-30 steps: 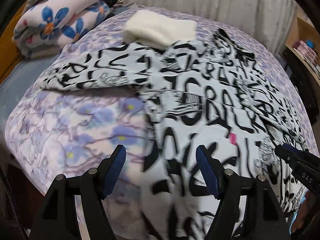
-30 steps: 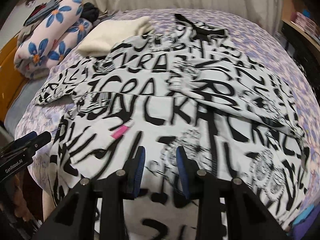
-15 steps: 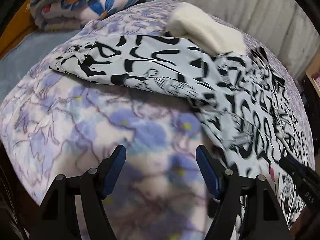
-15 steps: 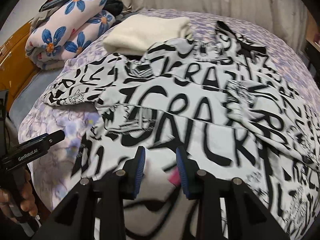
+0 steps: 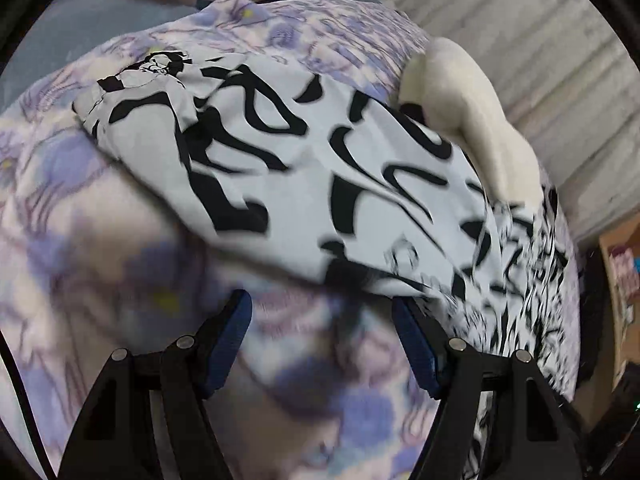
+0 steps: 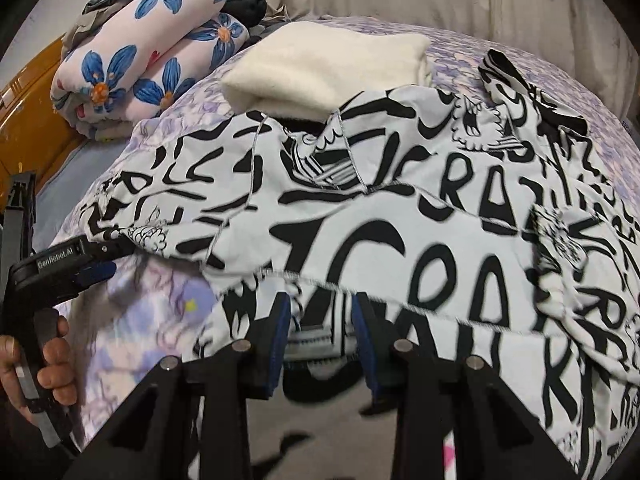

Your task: Fold large clothes

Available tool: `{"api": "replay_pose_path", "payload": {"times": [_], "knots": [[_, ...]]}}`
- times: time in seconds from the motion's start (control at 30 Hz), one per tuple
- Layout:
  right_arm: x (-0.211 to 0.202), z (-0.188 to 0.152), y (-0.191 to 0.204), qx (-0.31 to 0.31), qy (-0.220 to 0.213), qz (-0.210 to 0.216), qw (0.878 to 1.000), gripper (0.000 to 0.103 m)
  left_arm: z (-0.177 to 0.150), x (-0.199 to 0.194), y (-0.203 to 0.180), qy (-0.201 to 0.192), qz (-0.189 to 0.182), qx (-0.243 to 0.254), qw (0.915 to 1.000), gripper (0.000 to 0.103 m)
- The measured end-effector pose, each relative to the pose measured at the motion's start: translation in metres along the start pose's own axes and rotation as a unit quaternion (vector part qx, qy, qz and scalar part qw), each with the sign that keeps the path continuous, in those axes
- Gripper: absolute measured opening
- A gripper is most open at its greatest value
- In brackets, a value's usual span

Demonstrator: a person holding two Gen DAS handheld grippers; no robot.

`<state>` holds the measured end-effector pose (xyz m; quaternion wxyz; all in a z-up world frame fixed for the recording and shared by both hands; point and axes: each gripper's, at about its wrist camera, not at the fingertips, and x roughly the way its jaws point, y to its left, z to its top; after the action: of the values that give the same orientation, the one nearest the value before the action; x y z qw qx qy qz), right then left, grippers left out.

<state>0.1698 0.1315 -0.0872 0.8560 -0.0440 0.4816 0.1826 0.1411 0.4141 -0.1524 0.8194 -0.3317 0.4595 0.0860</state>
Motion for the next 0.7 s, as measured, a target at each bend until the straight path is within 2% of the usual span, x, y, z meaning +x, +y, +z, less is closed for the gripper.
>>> {"api": "replay_pose_path", "payload": {"times": [0.2,0.3,0.57,0.6,0.63,0.67,0.7], "knots": [[0.021,0.008,-0.001,0.012,0.007,0.008,1.000,0.032,0.043,0.004,0.025,-0.014,-0.026,-0.048,0.9984,0.071],[0.027,0.007,-0.004,0.017,0.013,0.011,1.000,0.032,0.059,-0.002,0.040,-0.033,-0.030,-0.078,0.9960,0.071],[0.029,0.003,-0.014,0.030,0.017,0.011,0.999,0.032,0.066,0.008,0.072,-0.030,-0.039,-0.123,0.9912,0.068],[0.029,0.003,-0.015,0.032,0.017,0.011,0.999,0.032,0.067,0.008,0.068,-0.038,-0.023,-0.116,0.9923,0.051],[0.029,0.003,-0.016,0.034,0.017,0.011,0.999,0.032,0.066,0.005,0.066,-0.045,-0.008,-0.108,0.9931,0.020],[0.027,0.002,-0.018,0.037,0.017,0.012,0.999,0.032,0.067,0.003,0.058,-0.052,0.013,-0.093,0.9942,0.010],[0.026,0.002,-0.018,0.039,0.017,0.012,0.999,0.032,0.066,-0.001,0.054,-0.059,0.024,-0.083,0.9946,0.009]]}}
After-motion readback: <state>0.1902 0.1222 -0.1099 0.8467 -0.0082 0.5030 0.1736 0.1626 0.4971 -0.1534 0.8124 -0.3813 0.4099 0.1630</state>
